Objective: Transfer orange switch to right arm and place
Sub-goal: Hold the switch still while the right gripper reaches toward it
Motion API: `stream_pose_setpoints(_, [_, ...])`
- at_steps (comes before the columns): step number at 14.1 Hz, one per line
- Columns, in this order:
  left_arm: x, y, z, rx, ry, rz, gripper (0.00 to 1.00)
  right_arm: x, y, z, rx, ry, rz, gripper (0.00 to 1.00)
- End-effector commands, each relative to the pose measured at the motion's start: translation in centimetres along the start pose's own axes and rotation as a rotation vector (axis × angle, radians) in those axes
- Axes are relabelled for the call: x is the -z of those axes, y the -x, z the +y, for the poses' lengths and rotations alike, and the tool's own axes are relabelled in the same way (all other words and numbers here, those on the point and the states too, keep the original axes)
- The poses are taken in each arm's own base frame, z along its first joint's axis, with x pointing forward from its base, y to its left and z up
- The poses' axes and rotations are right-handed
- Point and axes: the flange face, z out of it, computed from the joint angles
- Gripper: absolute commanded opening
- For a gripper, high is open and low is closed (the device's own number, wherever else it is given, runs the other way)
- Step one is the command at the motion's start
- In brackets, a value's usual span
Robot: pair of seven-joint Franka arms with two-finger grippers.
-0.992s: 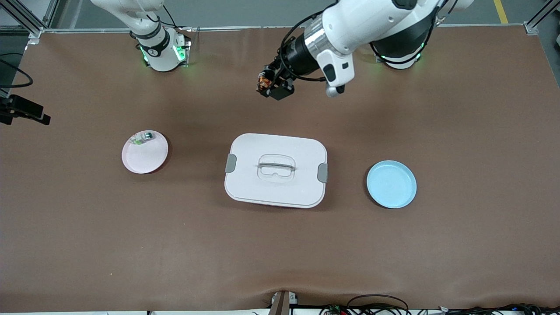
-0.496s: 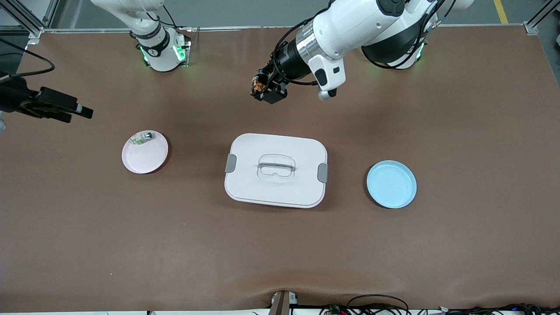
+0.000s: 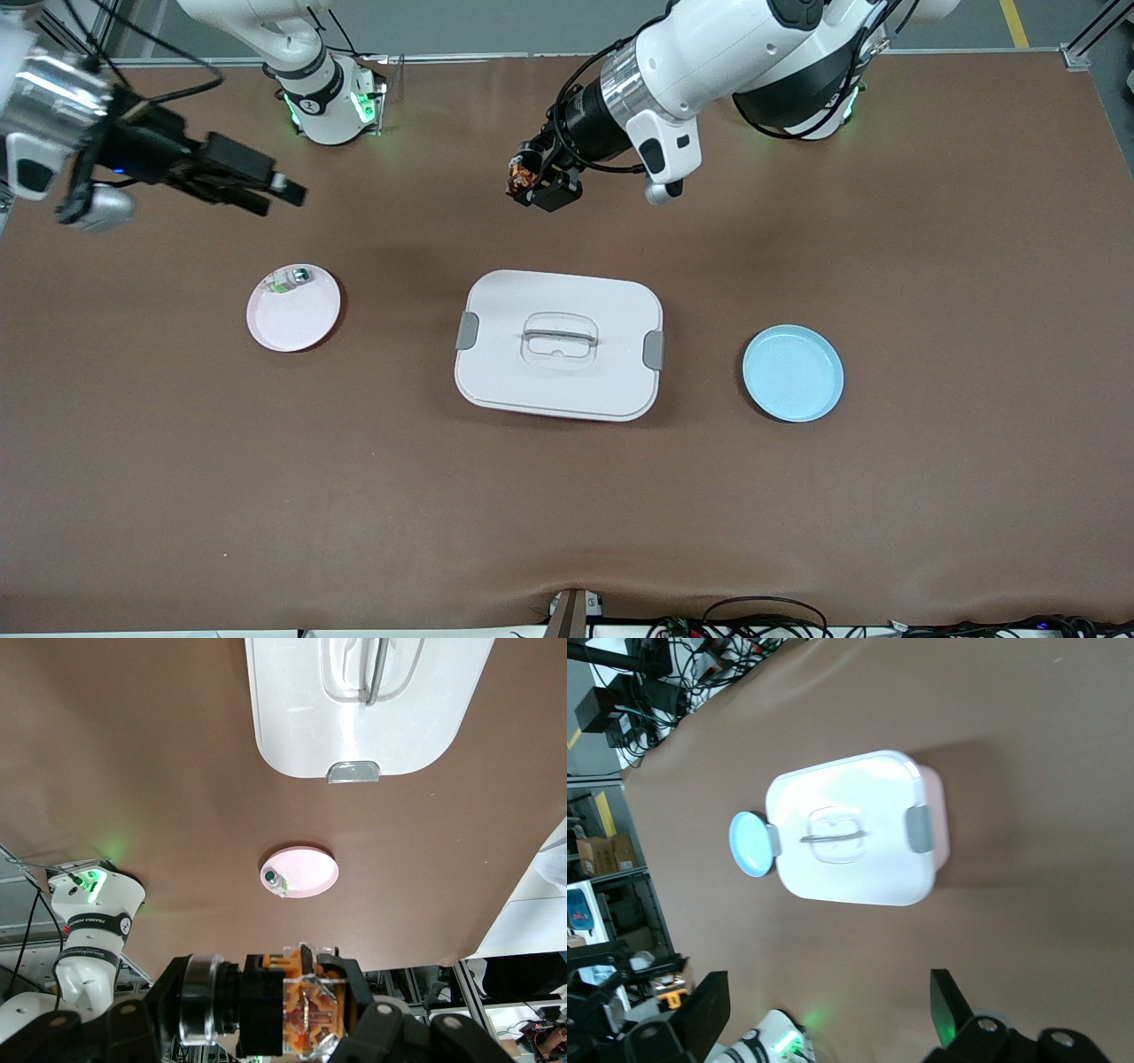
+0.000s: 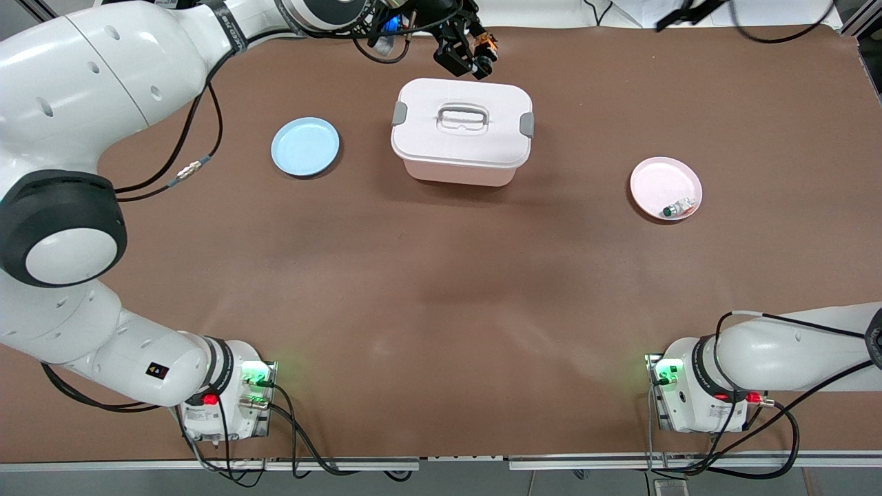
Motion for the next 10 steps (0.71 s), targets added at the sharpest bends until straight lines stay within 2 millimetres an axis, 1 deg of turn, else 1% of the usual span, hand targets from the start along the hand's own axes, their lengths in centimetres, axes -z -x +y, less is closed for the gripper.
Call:
stream_pose_setpoints(1, [0.3, 0.5, 0.3, 0.000, 0.019, 0.003, 0.28, -2.9, 2.1, -2.6, -0.066, -0.040, 0.011, 1.00])
stream_pose_setpoints(2, [0.3, 0.5, 0.2, -0.001, 0.022, 0.002, 0.28, -4.0, 2.8, -4.0, -0.075, -0.045, 0.015, 1.00])
stream_pose_setpoints(6, [0.3, 0.5, 0.3, -0.001, 0.021, 0.002, 0.28, -7.1, 5.0, -7.1, -0.011, -0.005, -0.016, 1.00])
stream_pose_setpoints(7, [0.3, 0.5, 0.3, -0.001, 0.021, 0.002, 0.28, -7.6, 5.1, -7.2, -0.027, -0.001, -0.025, 1.00])
stream_pose_setpoints(10, [0.4, 0.4, 0.4, -0.003, 0.025, 0.001, 0.28, -8.4, 6.8, -8.8, -0.037, -0.002, -0.044, 1.00])
